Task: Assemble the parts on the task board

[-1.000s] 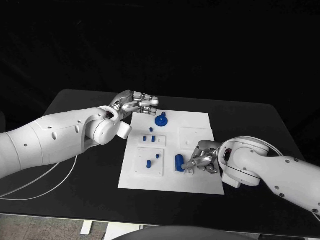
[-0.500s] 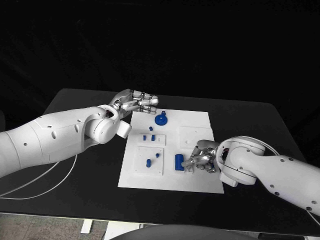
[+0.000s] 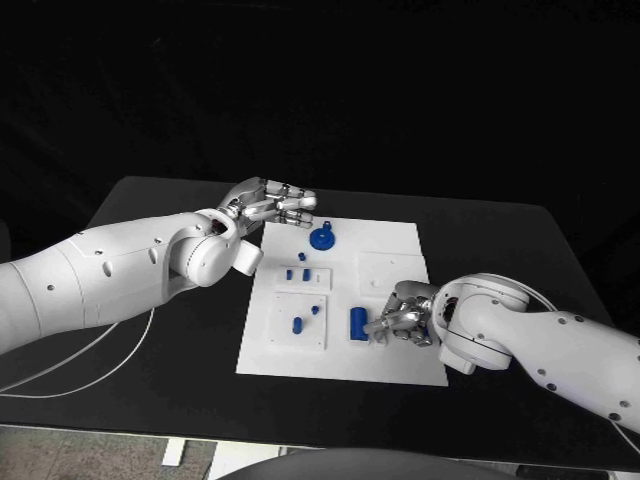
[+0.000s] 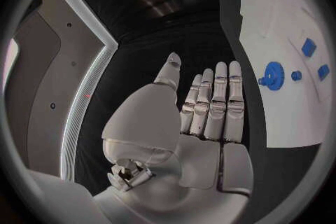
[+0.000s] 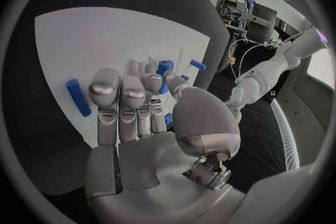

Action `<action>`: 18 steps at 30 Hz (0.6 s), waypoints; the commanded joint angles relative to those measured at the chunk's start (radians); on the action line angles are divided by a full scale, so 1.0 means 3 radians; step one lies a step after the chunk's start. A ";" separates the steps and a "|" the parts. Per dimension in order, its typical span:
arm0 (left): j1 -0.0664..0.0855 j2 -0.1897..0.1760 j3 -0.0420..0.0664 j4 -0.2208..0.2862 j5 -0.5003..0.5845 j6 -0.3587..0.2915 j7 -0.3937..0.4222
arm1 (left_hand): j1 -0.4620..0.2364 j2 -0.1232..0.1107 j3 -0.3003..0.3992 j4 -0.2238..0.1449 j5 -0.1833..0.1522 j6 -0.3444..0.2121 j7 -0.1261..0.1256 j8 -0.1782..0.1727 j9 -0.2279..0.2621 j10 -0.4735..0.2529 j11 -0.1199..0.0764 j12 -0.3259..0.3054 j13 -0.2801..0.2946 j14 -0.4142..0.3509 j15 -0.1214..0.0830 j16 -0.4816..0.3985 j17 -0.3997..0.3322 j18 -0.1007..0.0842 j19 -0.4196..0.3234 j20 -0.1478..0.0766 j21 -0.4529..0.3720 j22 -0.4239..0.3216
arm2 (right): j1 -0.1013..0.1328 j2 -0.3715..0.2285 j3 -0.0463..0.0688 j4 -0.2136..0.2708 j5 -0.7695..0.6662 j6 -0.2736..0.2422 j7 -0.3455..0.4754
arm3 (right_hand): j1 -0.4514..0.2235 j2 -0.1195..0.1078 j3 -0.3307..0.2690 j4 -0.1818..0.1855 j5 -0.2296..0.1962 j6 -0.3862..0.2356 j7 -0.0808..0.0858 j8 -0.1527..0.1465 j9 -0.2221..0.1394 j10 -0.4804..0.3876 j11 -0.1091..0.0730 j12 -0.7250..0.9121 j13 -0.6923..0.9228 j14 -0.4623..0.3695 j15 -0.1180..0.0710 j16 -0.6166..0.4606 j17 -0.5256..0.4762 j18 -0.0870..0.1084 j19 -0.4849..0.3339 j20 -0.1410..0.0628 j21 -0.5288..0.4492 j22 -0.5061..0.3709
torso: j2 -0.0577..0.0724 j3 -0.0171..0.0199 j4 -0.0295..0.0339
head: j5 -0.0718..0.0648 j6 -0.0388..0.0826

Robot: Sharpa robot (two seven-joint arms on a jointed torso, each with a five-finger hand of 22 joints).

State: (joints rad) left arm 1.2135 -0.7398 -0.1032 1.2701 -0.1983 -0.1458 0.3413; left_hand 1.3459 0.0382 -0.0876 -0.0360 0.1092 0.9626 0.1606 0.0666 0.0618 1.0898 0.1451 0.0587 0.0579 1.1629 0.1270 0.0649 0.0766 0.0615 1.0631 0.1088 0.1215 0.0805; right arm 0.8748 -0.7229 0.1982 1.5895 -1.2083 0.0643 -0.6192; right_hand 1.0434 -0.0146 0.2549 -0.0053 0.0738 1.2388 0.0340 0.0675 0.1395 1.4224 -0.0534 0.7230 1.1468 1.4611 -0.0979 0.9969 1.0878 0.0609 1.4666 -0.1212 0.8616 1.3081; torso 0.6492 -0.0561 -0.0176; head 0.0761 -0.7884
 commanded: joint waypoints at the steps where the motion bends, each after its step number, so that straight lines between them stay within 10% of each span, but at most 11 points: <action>1: -0.0001 0.0004 0.0002 0.0004 -0.0005 0.0044 0.0032 | -0.0024 0.0000 0.0003 0.0016 0.0007 -0.0011 -0.0001 0.0006 0.0002 -0.0026 -0.0005 0.0009 0.0004 -0.0031 -0.0001 -0.0012 0.0003 0.0056 -0.0007 0.0014 0.0018 -0.0003 | -0.0008 -0.0044 0.0003 0.0031 0.0018 -0.0136 0.0091 | 0.0007 -0.0053 -0.0033 0.0025 -0.0025 -0.0048 0.0012 -0.0014 0.0002 -0.0004 0.0011 0.0020 0.0017 -0.0002 -0.0005 0.0006 -0.0001 -0.0040 0.0141 -0.0003 -0.0001 0.0358 | -0.0003 0.0002 -0.0003 | -0.0005 0.0005; 10: -0.0001 -0.0016 0.0002 0.0002 -0.0005 0.0043 0.0041 | -0.0025 -0.0002 0.0001 0.0015 0.0005 -0.0011 -0.0001 0.0006 0.0002 -0.0027 -0.0005 0.0008 0.0004 -0.0032 -0.0001 -0.0013 0.0002 0.0055 -0.0008 0.0014 0.0018 -0.0004 | -0.0008 -0.0286 0.0307 0.0132 0.0070 -0.0025 0.0101 | 0.0055 -0.0163 -0.0083 0.0178 -0.0077 -0.0206 0.0066 -0.0016 -0.0005 -0.0016 0.0043 -0.0024 -0.0081 -0.0008 0.0013 0.0016 0.0000 -0.0021 0.0137 0.0016 -0.0019 0.0355 | -0.0010 -0.0006 -0.0016 | -0.0054 0.0012; 18: -0.0002 -0.0045 0.0002 0.0010 -0.0005 0.0034 0.0051 | -0.0024 -0.0004 0.0002 0.0011 0.0008 -0.0005 -0.0001 0.0007 0.0002 -0.0026 -0.0005 0.0008 0.0004 -0.0033 0.0000 -0.0012 0.0002 0.0056 -0.0007 0.0014 0.0019 -0.0003 | -0.0006 -0.0426 0.0433 0.0027 0.0042 0.0407 -0.0046 | 0.0176 -0.0129 -0.0147 0.0165 -0.0079 -0.0207 0.0066 0.0000 -0.0067 -0.0035 0.0039 -0.0053 -0.0107 -0.0009 0.0010 -0.0024 -0.0016 -0.0030 0.0130 0.0011 -0.0059 0.0348 | -0.0008 0.0004 -0.0031 | -0.0096 0.0010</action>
State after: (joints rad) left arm 1.2135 -0.7527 -0.1032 1.2708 -0.1984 -0.1455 0.3431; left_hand 1.3459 0.0382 -0.0876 -0.0360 0.1092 0.9626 0.1606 0.0666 0.0618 1.0898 0.1451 0.0587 0.0579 1.1629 0.1270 0.0649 0.0766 0.0615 1.0631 0.1088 0.1214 0.0806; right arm 0.8744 -0.8466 0.3273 1.6028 -1.1898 0.0864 -0.6084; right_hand 1.0883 -0.0526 0.2101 0.0495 0.0543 1.1670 0.0542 0.0673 0.1183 1.4133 -0.0444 0.7109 1.1159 1.4610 -0.0979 0.9944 1.0836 0.0610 1.4665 -0.1211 0.8483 1.3079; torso 0.6467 -0.0570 -0.0241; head 0.0505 -0.7850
